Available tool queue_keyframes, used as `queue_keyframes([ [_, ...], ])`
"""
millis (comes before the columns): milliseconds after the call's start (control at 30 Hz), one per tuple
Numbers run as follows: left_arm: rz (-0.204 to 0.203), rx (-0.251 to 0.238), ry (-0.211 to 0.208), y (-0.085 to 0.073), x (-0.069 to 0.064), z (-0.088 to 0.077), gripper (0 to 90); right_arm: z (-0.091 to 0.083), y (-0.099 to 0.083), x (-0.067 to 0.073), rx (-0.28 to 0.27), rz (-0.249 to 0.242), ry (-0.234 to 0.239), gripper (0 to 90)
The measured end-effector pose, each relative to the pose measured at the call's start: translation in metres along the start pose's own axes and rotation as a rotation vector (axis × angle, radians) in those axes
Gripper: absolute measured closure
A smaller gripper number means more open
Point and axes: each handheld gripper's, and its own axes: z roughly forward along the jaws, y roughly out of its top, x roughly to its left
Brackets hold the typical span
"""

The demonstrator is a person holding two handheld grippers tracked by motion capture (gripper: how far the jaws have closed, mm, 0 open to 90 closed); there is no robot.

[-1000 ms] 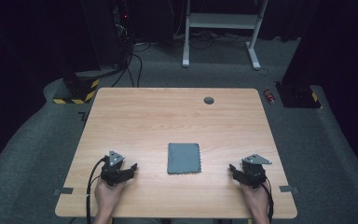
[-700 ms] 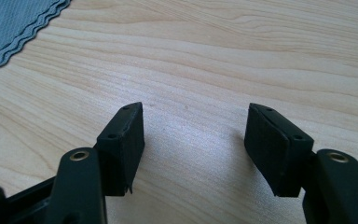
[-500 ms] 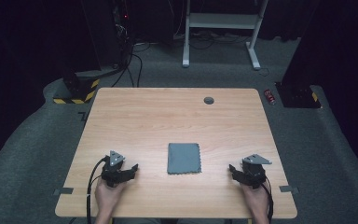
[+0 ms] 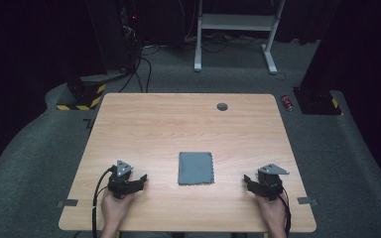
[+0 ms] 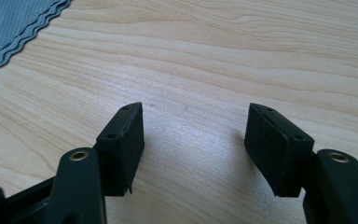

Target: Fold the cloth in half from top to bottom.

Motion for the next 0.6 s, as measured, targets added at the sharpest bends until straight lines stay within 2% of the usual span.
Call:
queue_keyframes([
  [600, -0.008, -0.001, 0.005, 0.0001, 0.0002, -0.0002, 30.9, 0.0001, 0.0001, -0.0002, -0.001, -0.003, 0.0, 37.4],
])
